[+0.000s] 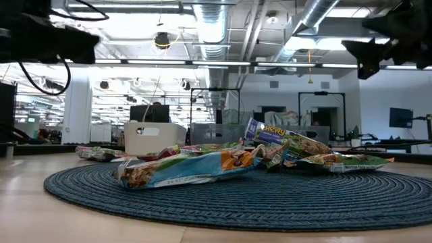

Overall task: Pick and place Granola Bars by type
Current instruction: Put the red granola bar into the right black bin

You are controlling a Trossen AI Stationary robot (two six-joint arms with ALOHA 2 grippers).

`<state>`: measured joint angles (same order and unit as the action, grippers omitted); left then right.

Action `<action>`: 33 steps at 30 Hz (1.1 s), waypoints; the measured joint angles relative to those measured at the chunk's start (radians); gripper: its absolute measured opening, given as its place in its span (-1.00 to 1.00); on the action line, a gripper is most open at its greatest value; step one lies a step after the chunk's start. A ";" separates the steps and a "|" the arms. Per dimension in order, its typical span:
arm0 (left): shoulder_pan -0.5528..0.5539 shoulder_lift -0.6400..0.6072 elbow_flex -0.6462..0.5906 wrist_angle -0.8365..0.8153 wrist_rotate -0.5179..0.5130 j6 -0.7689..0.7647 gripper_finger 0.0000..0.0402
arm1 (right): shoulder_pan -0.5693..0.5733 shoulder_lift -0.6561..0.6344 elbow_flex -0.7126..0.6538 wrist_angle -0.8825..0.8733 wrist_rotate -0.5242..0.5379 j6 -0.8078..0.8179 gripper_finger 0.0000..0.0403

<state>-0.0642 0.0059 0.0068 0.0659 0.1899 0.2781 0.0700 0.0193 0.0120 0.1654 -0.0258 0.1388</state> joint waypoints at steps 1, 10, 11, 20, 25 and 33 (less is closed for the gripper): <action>-0.001 0.000 0.000 0.006 0.046 -0.015 -0.27 | 0.000 0.000 0.000 0.003 0.023 0.000 0.17; -0.001 0.000 0.003 0.162 0.330 0.016 -0.27 | 0.000 0.000 0.000 -0.009 0.062 -0.005 0.17; -0.001 0.000 0.003 0.169 0.329 0.017 -0.27 | 0.000 0.000 0.000 -0.014 0.056 -0.009 0.17; -0.001 0.001 0.003 0.188 0.178 -0.032 -0.27 | 0.033 0.001 0.005 0.137 -0.123 -0.214 0.17; -0.001 0.001 0.003 0.144 0.179 0.075 -0.27 | 0.065 0.020 0.050 0.056 -0.081 -0.280 0.17; -0.001 0.001 0.003 0.185 0.175 0.164 -0.27 | 0.070 0.227 0.158 0.053 0.106 -0.482 0.17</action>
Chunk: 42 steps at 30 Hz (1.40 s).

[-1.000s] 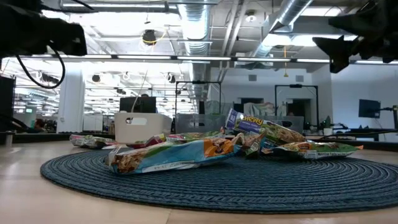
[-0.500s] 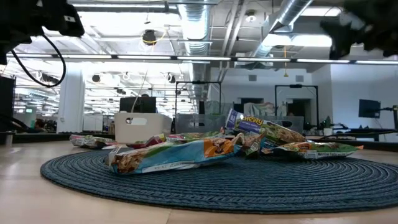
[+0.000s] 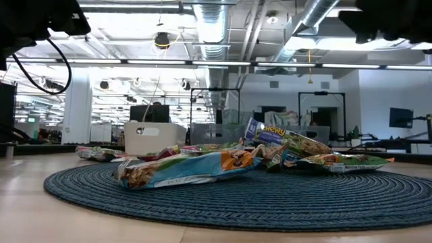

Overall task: Pick and place Granola Bars by type
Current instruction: Put the red granola bar into the right black bin

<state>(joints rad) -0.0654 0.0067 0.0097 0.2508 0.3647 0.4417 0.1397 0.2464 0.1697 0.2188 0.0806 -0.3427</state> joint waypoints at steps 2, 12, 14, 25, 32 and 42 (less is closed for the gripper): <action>0.000 0.000 0.000 0.000 -0.012 0.027 -0.27 | -0.013 0.101 0.040 0.004 0.003 -0.033 0.17; 0.000 0.000 0.000 -0.005 -0.186 0.177 -0.27 | -0.192 0.612 0.288 -0.415 0.143 0.042 0.17; 0.000 0.000 0.000 -0.005 -0.239 0.192 -0.27 | -0.250 0.704 0.325 -0.422 0.051 0.064 0.17; 0.000 0.000 0.000 -0.006 -0.291 0.144 -0.27 | -0.316 1.089 0.413 -0.483 -0.130 0.077 0.17; 0.000 0.000 0.000 -0.010 -0.292 0.132 -0.27 | -0.316 1.178 0.415 -0.509 -0.074 0.074 0.17; 0.000 0.000 0.000 -0.017 -0.328 0.113 -0.27 | -0.332 1.199 0.417 -0.552 -0.026 0.090 -0.05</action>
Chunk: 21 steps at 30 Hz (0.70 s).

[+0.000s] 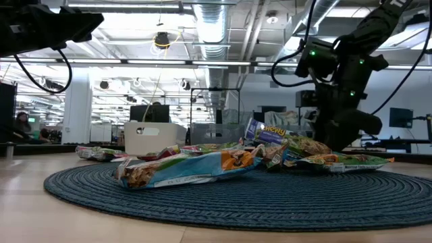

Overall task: Pick and place Granola Bars by type
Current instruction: Put the red granola bar into the right black bin

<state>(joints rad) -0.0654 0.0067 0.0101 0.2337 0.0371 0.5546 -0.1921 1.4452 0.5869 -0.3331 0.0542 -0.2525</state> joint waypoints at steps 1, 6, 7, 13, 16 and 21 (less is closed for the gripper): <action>0.000 0.000 0.000 0.000 -0.006 -0.001 -0.27 | 0.000 0.000 0.000 -0.002 -0.003 0.000 -0.13; 0.000 0.000 0.000 0.000 -0.019 -0.005 -0.27 | 0.002 0.000 -0.001 -0.004 0.000 -0.001 -0.55; 0.000 0.000 0.000 0.000 -0.021 -0.005 -0.27 | 0.002 0.000 -0.001 -0.004 0.001 -0.001 -0.62; 0.000 0.000 0.000 0.000 -0.024 -0.005 -0.27 | 0.008 -0.030 -0.003 -0.011 0.002 0.000 -0.88; 0.000 0.000 0.000 0.000 -0.024 -0.005 -0.27 | 0.021 -0.078 -0.004 -0.008 0.001 0.007 -0.88; 0.000 0.000 0.000 0.000 -0.023 -0.005 -0.27 | 0.046 -0.198 -0.004 0.004 0.003 0.017 -0.84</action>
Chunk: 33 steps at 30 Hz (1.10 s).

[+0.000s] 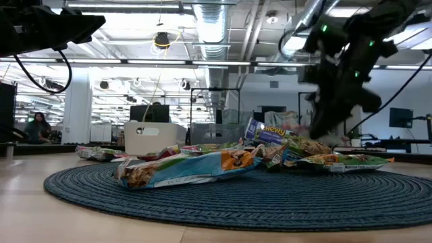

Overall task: Pick and place Granola Bars by type
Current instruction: Put the red granola bar into the right black bin

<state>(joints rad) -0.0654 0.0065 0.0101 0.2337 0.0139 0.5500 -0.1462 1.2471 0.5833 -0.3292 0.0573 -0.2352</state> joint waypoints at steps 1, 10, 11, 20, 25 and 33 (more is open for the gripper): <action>0.000 0.000 0.000 0.000 0.000 0.000 -0.27 | 0.004 -0.027 0.000 0.009 0.011 0.000 -0.84; 0.000 0.000 0.000 0.000 0.000 0.005 -0.27 | -0.047 -0.182 0.000 0.215 0.184 0.000 -0.88; 0.000 0.000 0.000 0.000 0.000 0.009 -0.27 | -0.061 -0.183 0.001 0.247 0.184 0.000 -0.86; 0.000 0.000 0.000 0.000 -0.001 0.017 -0.27 | -0.204 -0.124 0.010 0.391 0.200 0.019 -0.87; 0.000 0.000 0.000 0.000 -0.002 0.016 -0.27 | -0.329 -0.071 0.044 0.363 0.275 0.131 -0.89; 0.000 0.000 0.000 0.000 -0.003 0.016 -0.27 | -0.530 0.072 0.072 0.368 0.191 0.270 -0.79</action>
<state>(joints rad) -0.0654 0.0063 0.0101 0.2341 0.0105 0.5663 -0.6761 1.3190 0.6552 0.0389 0.2485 0.0348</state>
